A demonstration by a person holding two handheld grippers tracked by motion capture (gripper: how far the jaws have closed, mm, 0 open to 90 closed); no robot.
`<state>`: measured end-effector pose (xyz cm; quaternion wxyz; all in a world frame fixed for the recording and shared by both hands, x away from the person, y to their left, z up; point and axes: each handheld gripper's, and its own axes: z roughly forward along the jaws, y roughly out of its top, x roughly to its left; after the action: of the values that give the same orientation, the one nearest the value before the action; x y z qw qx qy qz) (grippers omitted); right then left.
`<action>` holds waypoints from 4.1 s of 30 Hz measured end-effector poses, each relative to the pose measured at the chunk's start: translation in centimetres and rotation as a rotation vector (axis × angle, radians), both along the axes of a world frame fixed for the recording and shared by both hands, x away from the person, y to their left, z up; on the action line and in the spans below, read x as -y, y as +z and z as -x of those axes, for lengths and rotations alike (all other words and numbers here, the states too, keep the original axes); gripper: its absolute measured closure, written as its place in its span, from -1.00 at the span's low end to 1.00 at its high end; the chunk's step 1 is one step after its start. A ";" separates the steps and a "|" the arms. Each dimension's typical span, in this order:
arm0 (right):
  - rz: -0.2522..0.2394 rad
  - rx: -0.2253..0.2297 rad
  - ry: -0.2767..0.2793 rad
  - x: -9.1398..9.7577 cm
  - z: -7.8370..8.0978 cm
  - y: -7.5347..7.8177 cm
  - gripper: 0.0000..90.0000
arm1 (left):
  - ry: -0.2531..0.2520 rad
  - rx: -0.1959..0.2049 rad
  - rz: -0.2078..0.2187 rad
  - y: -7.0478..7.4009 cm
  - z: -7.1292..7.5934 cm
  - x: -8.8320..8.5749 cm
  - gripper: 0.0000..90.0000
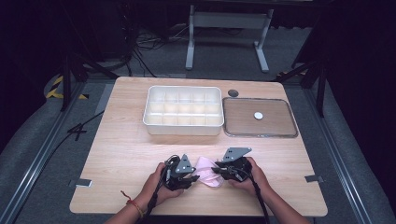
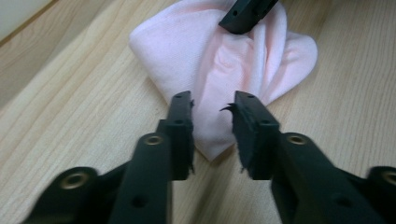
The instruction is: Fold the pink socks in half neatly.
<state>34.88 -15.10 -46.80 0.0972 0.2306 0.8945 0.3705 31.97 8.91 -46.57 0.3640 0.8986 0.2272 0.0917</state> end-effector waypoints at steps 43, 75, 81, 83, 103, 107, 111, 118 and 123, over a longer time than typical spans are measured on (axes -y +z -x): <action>0.010 0.011 0.116 -0.5 2.0 -0.1 0.73 | 0.043 -0.125 0.116 -1.4 -1.2 -0.5 0.24; -0.028 0.050 -0.011 -1.8 0.1 -0.6 0.83 | 0.078 -0.117 0.193 -0.6 -1.9 -0.4 0.83; -0.047 0.089 -0.007 -1.1 0.5 0.5 0.73 | 0.085 -0.105 0.182 -0.4 -2.0 -0.4 0.84; -0.054 0.086 -0.008 -0.8 0.6 0.8 0.73 | 0.088 -0.105 0.180 -0.4 -1.9 -0.4 0.84; 0.024 0.047 0.018 -1.3 0.9 -0.1 0.87 | 0.018 0.011 0.090 1.1 -1.0 1.3 0.81; 0.028 0.059 0.013 -1.7 1.0 -0.2 0.87 | 0.011 0.018 0.087 1.1 -1.1 1.7 0.82; 0.014 0.058 0.006 -1.7 0.9 -0.2 0.83 | 0.005 0.040 0.058 1.0 -0.9 2.0 0.82; -0.024 0.057 -0.024 0.3 0.9 1.2 0.73 | 0.018 0.038 0.063 0.9 -1.1 1.6 0.84; 0.025 0.040 -0.026 0.1 0.7 0.2 0.77 | 0.000 0.060 0.074 0.9 -0.8 2.0 0.83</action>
<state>34.22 -15.18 -46.64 0.1226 0.2334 0.8939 0.3626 32.74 6.94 -45.63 0.4037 0.8814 0.2194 0.1099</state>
